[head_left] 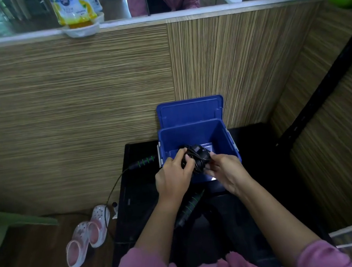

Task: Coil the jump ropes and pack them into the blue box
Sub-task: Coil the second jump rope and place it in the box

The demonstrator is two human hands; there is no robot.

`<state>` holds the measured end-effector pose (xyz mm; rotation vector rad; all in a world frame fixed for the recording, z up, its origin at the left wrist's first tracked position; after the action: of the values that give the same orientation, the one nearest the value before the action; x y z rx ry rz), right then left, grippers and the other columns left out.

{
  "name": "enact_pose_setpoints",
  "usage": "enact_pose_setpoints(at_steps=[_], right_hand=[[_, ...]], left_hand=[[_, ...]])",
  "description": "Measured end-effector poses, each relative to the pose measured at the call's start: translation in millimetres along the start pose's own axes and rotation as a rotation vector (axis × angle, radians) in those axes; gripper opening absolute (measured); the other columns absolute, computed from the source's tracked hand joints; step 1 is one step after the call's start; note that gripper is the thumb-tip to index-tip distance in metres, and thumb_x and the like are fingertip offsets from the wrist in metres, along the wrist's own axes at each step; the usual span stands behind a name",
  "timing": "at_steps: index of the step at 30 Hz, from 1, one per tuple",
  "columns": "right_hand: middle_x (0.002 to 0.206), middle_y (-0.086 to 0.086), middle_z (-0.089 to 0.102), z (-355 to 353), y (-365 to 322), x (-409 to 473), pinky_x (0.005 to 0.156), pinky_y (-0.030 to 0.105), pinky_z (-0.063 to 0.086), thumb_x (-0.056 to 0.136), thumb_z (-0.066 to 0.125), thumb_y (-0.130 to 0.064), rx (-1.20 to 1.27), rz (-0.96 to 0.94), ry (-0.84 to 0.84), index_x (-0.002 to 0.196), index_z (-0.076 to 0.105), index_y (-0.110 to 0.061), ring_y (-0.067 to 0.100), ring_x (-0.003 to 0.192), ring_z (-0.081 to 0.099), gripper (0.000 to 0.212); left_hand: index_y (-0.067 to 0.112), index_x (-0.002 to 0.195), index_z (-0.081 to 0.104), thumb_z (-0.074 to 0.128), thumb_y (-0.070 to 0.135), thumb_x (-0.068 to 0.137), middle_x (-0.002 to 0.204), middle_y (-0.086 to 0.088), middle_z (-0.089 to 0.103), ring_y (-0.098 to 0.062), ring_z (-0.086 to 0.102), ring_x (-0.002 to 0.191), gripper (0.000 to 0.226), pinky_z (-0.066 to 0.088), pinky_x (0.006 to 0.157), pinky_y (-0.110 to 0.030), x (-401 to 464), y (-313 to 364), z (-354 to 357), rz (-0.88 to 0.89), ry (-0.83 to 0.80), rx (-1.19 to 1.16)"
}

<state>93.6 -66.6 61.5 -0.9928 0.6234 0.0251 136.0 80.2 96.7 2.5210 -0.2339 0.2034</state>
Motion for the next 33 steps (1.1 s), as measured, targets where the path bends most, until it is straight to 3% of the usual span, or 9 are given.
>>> enact_pose_setpoints(at_steps=[5, 8, 12, 16, 19, 24, 27, 30, 33], right_hand=[[0.084, 0.012, 0.061, 4, 12, 3, 0.072, 0.019, 0.054, 0.096, 0.048, -0.001, -0.003, -0.085, -0.016, 0.087, 0.058, 0.002, 0.017, 0.081, 0.059, 0.014], [0.079, 0.009, 0.062, 2, 6, 3, 0.08, 0.026, 0.05, 0.094, 0.056, -0.009, -0.11, -0.161, 0.069, 0.081, 0.06, -0.003, 0.018, 0.08, 0.058, 0.015], [0.09, 0.009, 0.059, -2, -1, 3, 0.081, 0.032, 0.055, 0.091, 0.061, -0.007, -0.099, -0.219, 0.108, 0.097, 0.059, -0.001, 0.02, 0.086, 0.06, 0.009], [0.079, 0.008, 0.061, 1, -1, 1, 0.076, 0.035, 0.058, 0.095, 0.055, -0.017, -0.416, -0.234, 0.121, 0.084, 0.067, -0.004, 0.017, 0.077, 0.059, 0.021], [0.073, 0.01, 0.052, 3, -4, 1, 0.071, 0.039, 0.054, 0.093, 0.048, -0.016, -0.551, -0.234, 0.129, 0.073, 0.057, -0.003, 0.024, 0.075, 0.053, 0.025], [0.105, 0.005, 0.066, 17, 11, 0, 0.076, 0.042, 0.053, 0.094, 0.046, -0.032, -0.389, 0.042, -0.038, 0.11, 0.062, -0.013, 0.022, 0.097, 0.062, 0.03], [0.094, 0.005, 0.071, 16, 2, 0, 0.068, 0.031, 0.05, 0.097, 0.05, -0.032, -0.267, -0.091, -0.016, 0.106, 0.064, -0.013, 0.02, 0.088, 0.067, 0.026], [0.094, 0.008, 0.072, 5, -13, 0, 0.076, 0.032, 0.052, 0.096, 0.052, -0.029, -0.262, -0.215, -0.036, 0.103, 0.067, -0.01, 0.022, 0.089, 0.069, 0.024], [0.102, 0.009, 0.072, -3, -13, 2, 0.078, 0.034, 0.052, 0.095, 0.055, -0.027, -0.305, -0.249, -0.058, 0.11, 0.067, -0.012, 0.025, 0.097, 0.068, 0.024]], left_hand=[[0.032, 0.115, 0.055, 0.035, 0.041, 0.097, 0.086, -0.001, 0.065, -0.021, 0.06, 0.079, 0.029, 0.042, 0.065, -0.032, 6, 2, -2, -0.069, -0.004, -0.099], [0.03, 0.105, 0.055, 0.038, 0.042, 0.097, 0.085, 0.002, 0.065, -0.019, 0.058, 0.078, 0.023, 0.04, 0.065, -0.032, 5, 2, -4, -0.107, 0.002, -0.218], [0.023, 0.097, 0.052, 0.043, 0.042, 0.095, 0.083, 0.001, 0.064, -0.019, 0.056, 0.074, 0.021, 0.036, 0.063, -0.03, 4, 1, -6, -0.138, 0.028, -0.264], [0.02, 0.091, 0.048, 0.047, 0.039, 0.092, 0.075, 0.0, 0.061, -0.021, 0.057, 0.068, 0.02, 0.039, 0.058, -0.032, 4, -1, -6, -0.183, 0.024, -0.311], [0.02, 0.085, 0.046, 0.049, 0.041, 0.089, 0.072, -0.002, 0.063, -0.023, 0.06, 0.066, 0.021, 0.048, 0.06, -0.037, -1, -5, -1, -0.21, 0.012, -0.372], [0.017, 0.086, 0.045, 0.056, 0.037, 0.086, 0.077, -0.001, 0.062, -0.022, 0.059, 0.069, 0.023, 0.047, 0.061, -0.036, -8, -3, 4, -0.234, 0.001, -0.413], [0.015, 0.093, 0.042, 0.061, 0.027, 0.09, 0.082, 0.0, 0.059, -0.01, 0.056, 0.07, 0.023, 0.042, 0.06, -0.023, -12, 13, 12, -0.156, -0.035, -0.531], [0.012, 0.1, 0.045, 0.063, 0.022, 0.091, 0.091, 0.003, 0.059, -0.001, 0.058, 0.08, 0.023, 0.041, 0.065, -0.008, -13, 18, 16, -0.208, -0.049, -0.732], [0.017, 0.099, 0.047, 0.057, 0.027, 0.095, 0.097, 0.001, 0.059, -0.012, 0.06, 0.09, 0.015, 0.047, 0.077, -0.02, -10, 11, 30, -0.357, -0.135, -0.986]])
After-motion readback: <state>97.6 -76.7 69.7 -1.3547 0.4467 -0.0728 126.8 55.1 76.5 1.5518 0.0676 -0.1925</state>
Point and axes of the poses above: each hand's wrist, its own x-axis towards the middle knuckle, its own z-axis out of the palm, y = z × x, the point moved 8 cm from there along x, towards the middle knuckle
